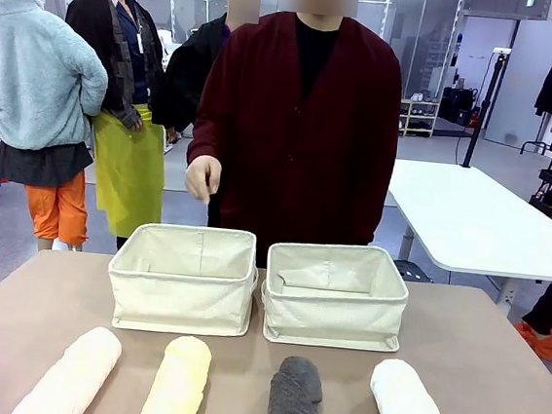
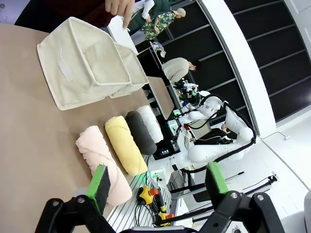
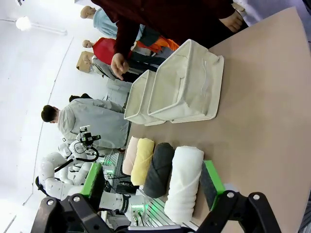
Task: Divide the towels into two baskets.
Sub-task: Pick up one hotel-folded towel and place it in the Fabric basket indicated by the person.
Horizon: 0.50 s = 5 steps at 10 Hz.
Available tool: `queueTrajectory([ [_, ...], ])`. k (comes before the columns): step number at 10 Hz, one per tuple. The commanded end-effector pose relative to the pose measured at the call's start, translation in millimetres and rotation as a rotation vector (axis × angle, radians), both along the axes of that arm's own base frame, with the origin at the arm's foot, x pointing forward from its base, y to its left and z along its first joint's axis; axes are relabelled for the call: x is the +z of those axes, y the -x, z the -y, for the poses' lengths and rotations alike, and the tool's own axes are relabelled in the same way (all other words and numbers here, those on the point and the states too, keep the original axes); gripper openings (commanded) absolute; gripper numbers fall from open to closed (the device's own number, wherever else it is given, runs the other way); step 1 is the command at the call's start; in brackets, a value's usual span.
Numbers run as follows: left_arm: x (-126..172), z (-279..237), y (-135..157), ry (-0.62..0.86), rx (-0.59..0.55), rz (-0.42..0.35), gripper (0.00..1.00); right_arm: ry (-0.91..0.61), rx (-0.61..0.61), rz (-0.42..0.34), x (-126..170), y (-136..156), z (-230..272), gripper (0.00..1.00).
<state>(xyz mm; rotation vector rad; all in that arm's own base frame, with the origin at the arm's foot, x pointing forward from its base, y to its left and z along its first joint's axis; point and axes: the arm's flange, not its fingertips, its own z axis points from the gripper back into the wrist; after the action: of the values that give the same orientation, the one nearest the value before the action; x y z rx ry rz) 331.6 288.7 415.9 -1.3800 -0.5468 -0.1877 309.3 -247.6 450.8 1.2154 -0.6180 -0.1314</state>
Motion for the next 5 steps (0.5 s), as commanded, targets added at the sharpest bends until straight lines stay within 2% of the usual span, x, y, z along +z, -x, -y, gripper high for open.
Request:
queueTrajectory([
  [1, 0.0, -1.4, 2.2, 0.001, 0.003, 0.003, 1.0, -0.003, -0.001, 0.009, 2.6, 2.2, 0.8, 1.0],
  [5, 0.0, -1.4, 2.2, 0.001, 0.003, 0.003, 1.0, -0.003, -0.001, 0.009, 2.6, 2.2, 0.8, 1.0],
])
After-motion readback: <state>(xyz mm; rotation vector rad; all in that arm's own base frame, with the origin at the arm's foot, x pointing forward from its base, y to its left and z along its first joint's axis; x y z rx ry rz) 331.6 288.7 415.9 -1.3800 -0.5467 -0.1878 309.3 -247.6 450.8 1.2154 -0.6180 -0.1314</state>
